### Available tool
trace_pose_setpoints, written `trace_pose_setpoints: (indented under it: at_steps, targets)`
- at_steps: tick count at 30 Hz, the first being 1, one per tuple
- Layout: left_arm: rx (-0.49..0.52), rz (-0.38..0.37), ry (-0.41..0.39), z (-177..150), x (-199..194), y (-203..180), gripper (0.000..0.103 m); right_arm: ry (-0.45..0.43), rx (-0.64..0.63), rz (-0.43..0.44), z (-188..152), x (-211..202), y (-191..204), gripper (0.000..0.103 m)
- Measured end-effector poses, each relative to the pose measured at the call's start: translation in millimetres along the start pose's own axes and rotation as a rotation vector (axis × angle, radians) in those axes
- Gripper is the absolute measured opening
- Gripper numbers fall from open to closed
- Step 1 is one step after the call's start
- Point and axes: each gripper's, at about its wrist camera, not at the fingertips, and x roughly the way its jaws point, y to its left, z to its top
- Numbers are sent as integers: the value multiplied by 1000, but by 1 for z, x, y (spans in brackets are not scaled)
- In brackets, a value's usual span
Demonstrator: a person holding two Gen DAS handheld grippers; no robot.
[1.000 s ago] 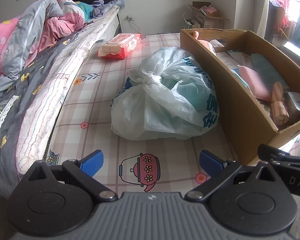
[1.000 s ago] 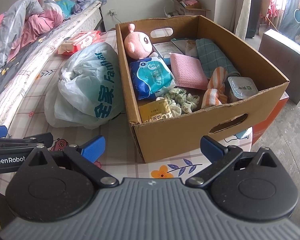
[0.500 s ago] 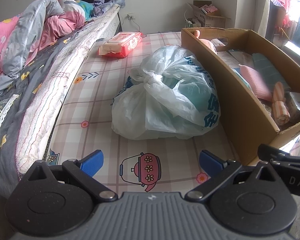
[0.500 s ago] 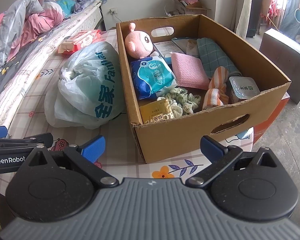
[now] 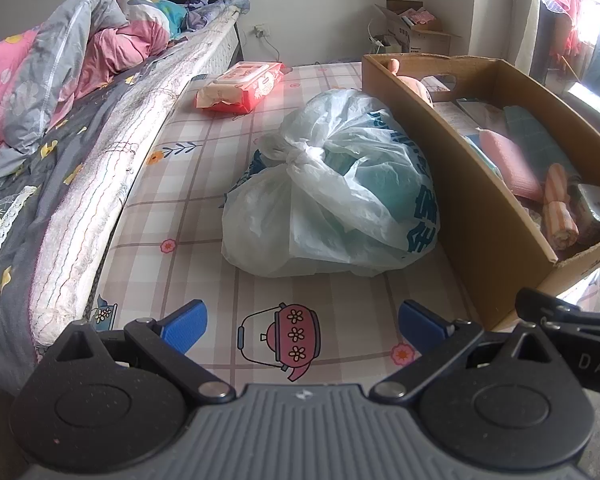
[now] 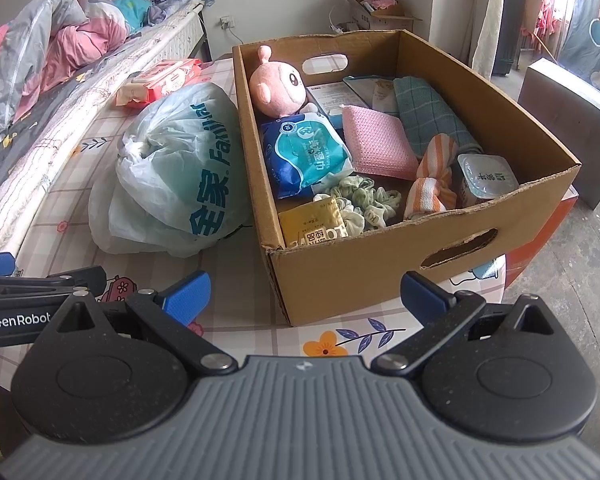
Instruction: Organize soft objects
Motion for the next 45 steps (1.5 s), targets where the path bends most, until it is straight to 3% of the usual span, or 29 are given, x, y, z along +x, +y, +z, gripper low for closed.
trace_pose_setpoints:
  at_steps: [45]
  targets:
    - [16, -22, 17, -1, -2, -6, 102, 5, 4, -14, -1, -4, -9, 102]
